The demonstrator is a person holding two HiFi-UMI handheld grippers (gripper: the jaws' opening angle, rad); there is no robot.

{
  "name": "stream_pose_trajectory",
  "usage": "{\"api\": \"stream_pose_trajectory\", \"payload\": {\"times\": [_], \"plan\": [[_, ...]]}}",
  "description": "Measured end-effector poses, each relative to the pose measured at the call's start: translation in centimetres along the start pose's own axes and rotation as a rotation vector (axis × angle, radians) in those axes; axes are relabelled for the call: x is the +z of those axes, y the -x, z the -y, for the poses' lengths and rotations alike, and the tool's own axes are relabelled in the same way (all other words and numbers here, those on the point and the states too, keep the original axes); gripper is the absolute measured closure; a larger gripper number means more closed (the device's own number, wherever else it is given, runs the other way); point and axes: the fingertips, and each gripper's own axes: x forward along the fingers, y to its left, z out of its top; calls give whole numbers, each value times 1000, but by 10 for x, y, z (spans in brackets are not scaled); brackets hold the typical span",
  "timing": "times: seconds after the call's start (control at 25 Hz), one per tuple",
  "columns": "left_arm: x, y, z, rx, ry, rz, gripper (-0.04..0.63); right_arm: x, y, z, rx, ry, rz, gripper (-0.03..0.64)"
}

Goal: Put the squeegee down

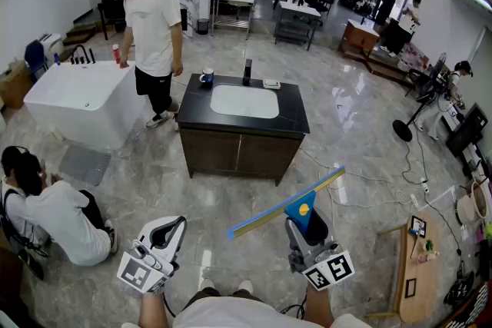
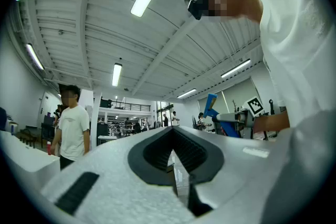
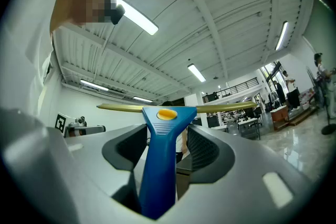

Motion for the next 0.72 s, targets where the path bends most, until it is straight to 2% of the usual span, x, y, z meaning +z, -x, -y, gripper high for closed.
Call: {"api": "stream_pose_trajectory", "payload": {"times": [0.2,0.72], "plan": [[-1,-11,6,-52,13,27,597,1,2,6,-15,-4,11,360],[-1,-13,8,-47,19,16,597,-6,-2,3,-1,2,-10,362]]}}
